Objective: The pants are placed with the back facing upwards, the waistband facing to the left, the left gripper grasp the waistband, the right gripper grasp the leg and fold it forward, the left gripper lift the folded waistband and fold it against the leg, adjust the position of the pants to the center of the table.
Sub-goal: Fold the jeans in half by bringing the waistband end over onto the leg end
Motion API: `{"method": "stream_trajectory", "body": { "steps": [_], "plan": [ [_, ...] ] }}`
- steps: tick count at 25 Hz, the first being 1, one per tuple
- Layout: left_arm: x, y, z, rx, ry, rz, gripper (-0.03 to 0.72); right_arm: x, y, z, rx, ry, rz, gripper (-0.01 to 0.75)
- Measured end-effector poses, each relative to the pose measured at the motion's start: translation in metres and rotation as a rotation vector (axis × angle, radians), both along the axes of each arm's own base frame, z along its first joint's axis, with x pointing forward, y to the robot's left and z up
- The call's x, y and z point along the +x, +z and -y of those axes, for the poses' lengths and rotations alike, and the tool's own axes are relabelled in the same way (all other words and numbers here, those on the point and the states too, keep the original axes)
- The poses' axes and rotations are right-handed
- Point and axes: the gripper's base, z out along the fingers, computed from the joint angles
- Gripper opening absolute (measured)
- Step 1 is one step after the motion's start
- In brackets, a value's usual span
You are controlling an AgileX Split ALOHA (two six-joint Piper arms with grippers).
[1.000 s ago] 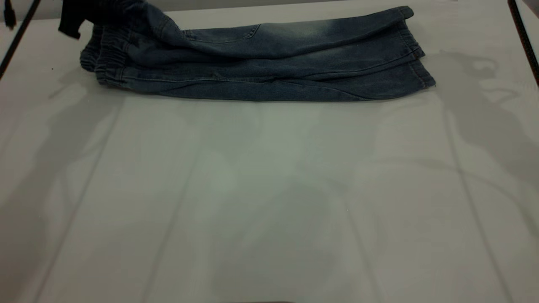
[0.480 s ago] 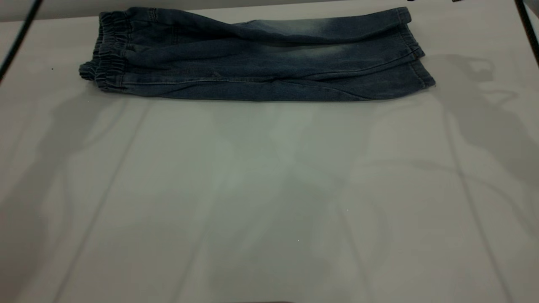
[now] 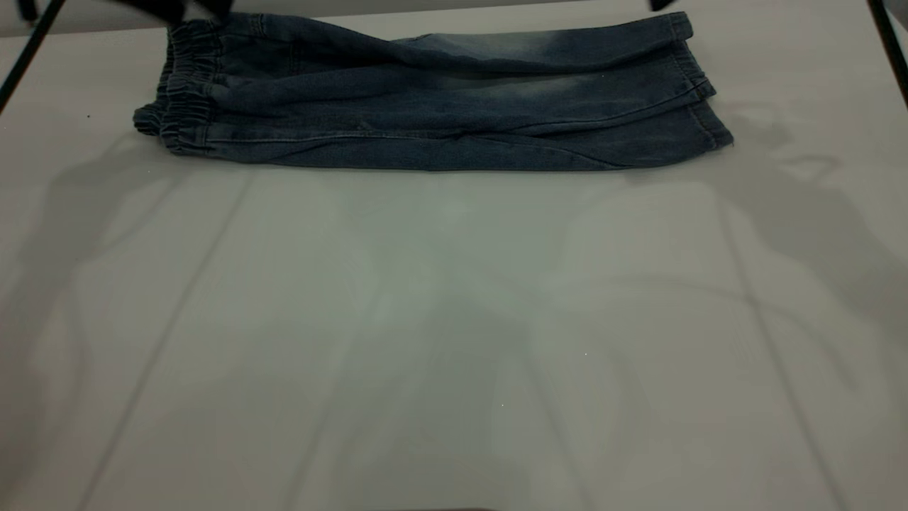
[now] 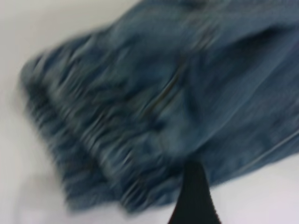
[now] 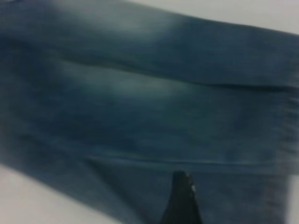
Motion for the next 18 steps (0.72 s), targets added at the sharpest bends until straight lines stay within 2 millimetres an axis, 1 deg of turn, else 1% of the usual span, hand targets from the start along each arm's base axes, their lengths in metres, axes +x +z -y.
{"method": "stream_trajectory", "body": {
  "steps": [3,6,8,12,14,18],
  "plan": [
    [-0.004,-0.003,-0.012,0.093,0.036,-0.073,0.48,0.002,0.014,-0.017,0.032,0.065,-0.034,0.49],
    [-0.005,0.0,-0.024,0.203,0.077,-0.111,0.48,0.006,0.031,-0.031,0.085,0.114,-0.075,0.49],
    [-0.003,0.002,-0.03,0.251,0.119,-0.112,0.48,0.008,0.036,-0.04,0.11,0.14,-0.094,0.49],
    [0.001,0.002,-0.035,0.263,0.205,-0.089,0.48,0.008,0.033,-0.066,0.12,0.202,-0.109,0.49],
    [0.004,-0.004,-0.035,0.257,0.224,-0.076,0.48,0.007,0.029,-0.082,0.12,0.235,-0.117,0.49],
    [0.013,-0.022,-0.035,0.231,0.256,-0.042,0.48,0.005,0.019,-0.105,0.116,0.282,-0.131,0.49]
  ]
}}
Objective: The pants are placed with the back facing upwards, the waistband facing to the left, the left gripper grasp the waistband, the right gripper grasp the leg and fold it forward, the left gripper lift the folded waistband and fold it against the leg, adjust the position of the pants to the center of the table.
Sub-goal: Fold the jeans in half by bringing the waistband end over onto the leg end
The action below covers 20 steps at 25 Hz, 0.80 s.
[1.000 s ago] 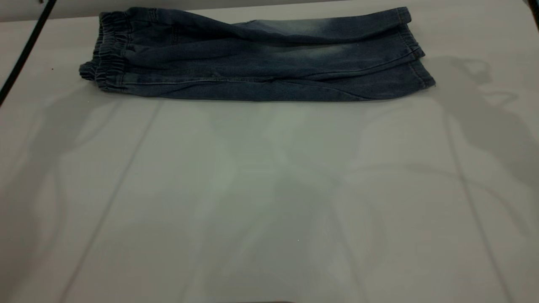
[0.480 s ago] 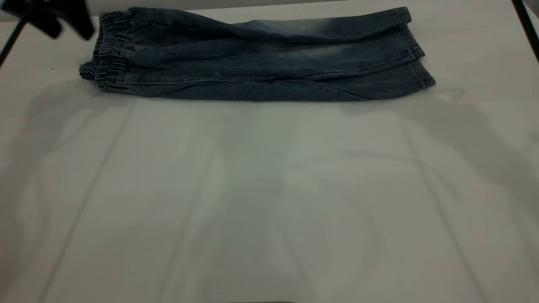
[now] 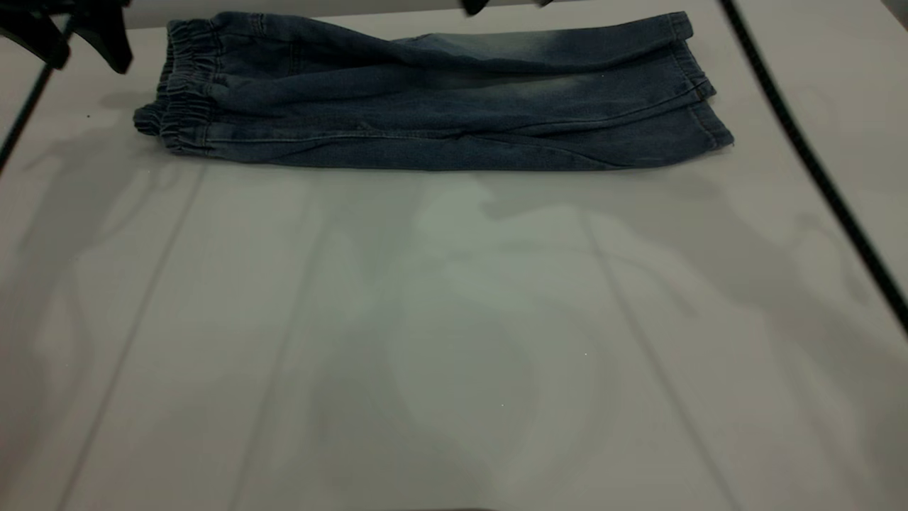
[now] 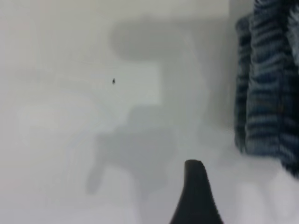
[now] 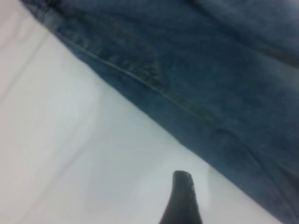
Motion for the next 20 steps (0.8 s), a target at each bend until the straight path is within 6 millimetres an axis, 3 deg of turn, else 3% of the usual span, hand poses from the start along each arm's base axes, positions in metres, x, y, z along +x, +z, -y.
{"method": "stream_trajectory", "body": {
  "steps": [10,20],
  "plan": [
    [0.012,-0.041,0.006,-0.143,0.11,0.045,0.48,0.009,-0.004,-0.008,0.004,0.0,0.033,0.49],
    [0.019,-0.071,0.009,-0.231,0.204,0.075,0.48,0.021,-0.028,-0.014,0.06,-0.022,0.09,0.49]
  ]
}}
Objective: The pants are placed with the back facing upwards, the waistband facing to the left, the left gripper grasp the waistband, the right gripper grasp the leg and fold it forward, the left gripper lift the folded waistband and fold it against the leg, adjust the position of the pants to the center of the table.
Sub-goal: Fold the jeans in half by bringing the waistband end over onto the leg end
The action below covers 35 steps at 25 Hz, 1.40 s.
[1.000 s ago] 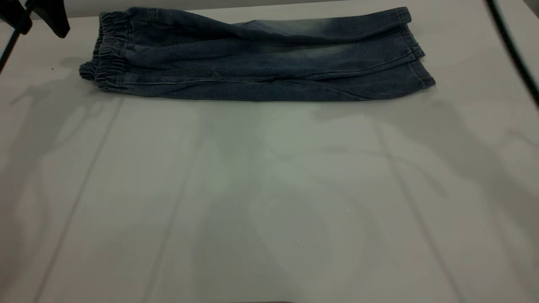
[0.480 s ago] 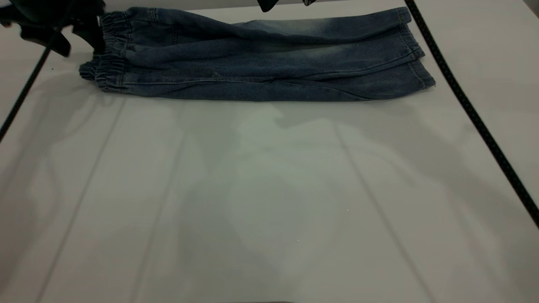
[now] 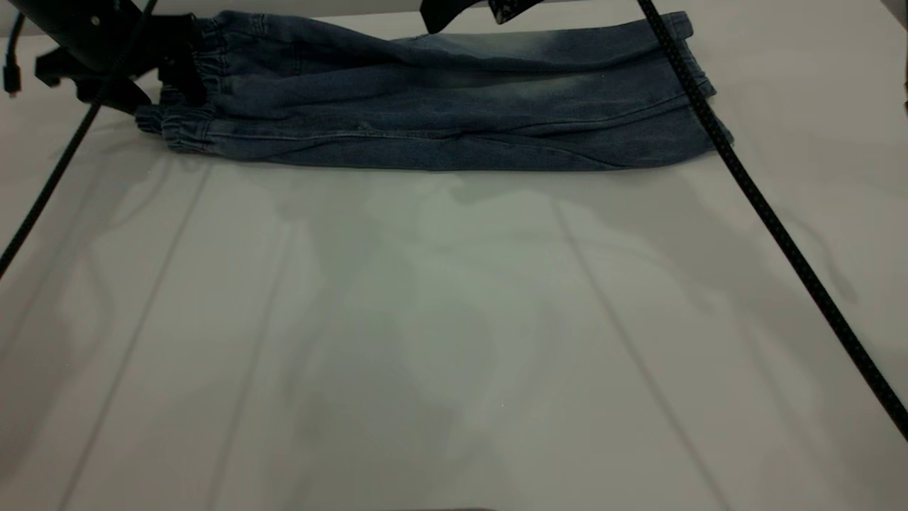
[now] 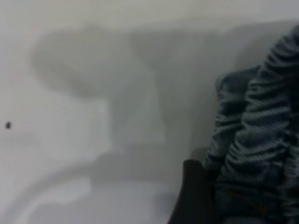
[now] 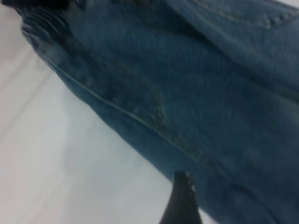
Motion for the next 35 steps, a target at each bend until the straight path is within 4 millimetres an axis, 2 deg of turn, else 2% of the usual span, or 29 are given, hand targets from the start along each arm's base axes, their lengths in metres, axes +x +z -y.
{"method": "stream_trajectory", "body": {
  "steps": [4,6,8,12,13,18,20,23,28,31,35],
  "plan": [
    [0.002,-0.006,0.0,-0.01,0.016,0.009,0.475,0.005,-0.005,-0.003,0.042,-0.017,0.046,0.49],
    [0.003,-0.007,0.0,-0.013,0.022,0.013,0.447,0.008,-0.011,-0.004,0.055,-0.023,0.063,0.49],
    [0.003,-0.007,0.0,-0.018,0.027,0.017,0.382,0.011,-0.019,-0.005,0.079,-0.044,0.068,0.49],
    [0.004,-0.005,0.0,-0.021,0.03,0.025,0.138,0.016,-0.037,-0.007,0.125,-0.081,0.074,0.49],
    [0.004,-0.005,0.0,-0.021,0.03,0.025,0.105,0.017,-0.041,-0.007,0.128,-0.081,0.08,0.49],
    [0.003,0.003,0.002,-0.001,-0.022,0.017,0.095,0.02,-0.063,-0.008,0.15,-0.101,0.092,0.49],
    [0.0,0.011,0.003,0.011,-0.067,-0.001,0.093,0.02,-0.073,-0.008,0.136,-0.092,0.093,0.49],
    [-0.005,0.037,0.004,0.029,-0.131,0.0,0.092,0.019,-0.089,-0.007,0.112,-0.079,0.079,0.49],
    [-0.014,0.095,0.007,0.062,-0.214,0.057,0.092,0.016,-0.112,-0.006,0.063,-0.043,0.063,0.49],
    [-0.019,0.118,0.008,0.075,-0.241,0.08,0.092,0.013,-0.121,-0.007,0.04,-0.019,0.053,0.49],
    [-0.024,0.143,0.008,0.083,-0.25,0.119,0.092,0.005,-0.123,-0.021,0.039,0.037,0.038,0.49]
  ]
}}
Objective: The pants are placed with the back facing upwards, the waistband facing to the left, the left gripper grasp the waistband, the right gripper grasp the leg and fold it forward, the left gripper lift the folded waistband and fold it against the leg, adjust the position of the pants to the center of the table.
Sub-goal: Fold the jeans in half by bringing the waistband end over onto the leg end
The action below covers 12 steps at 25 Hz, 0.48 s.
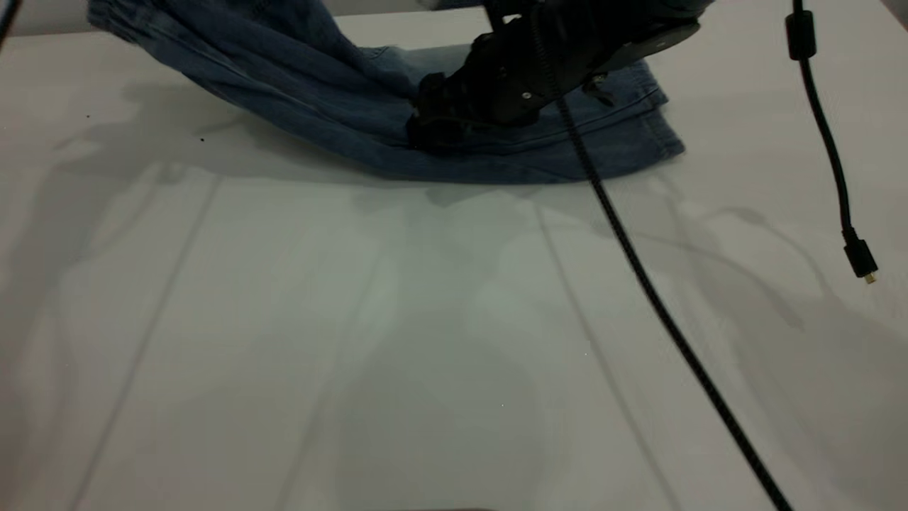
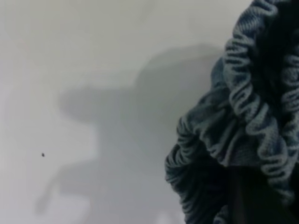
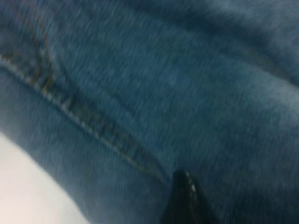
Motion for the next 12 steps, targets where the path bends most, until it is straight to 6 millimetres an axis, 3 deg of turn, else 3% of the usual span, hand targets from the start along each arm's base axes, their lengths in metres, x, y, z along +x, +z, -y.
{"method": "stream_trajectory", "body": {
  "steps": [6,9,12],
  "plan": [
    [0.001,0.029,0.008,0.007,-0.032,0.055,0.092,-0.027,0.001,-0.043,0.05,0.14,-0.047,0.49],
    [0.002,0.036,0.022,0.009,-0.066,0.07,0.092,-0.036,0.003,-0.053,0.083,0.187,-0.083,0.49],
    [0.003,0.044,0.038,0.009,-0.106,0.085,0.092,-0.038,0.023,-0.054,0.082,0.228,-0.08,0.49]
  ]
}}
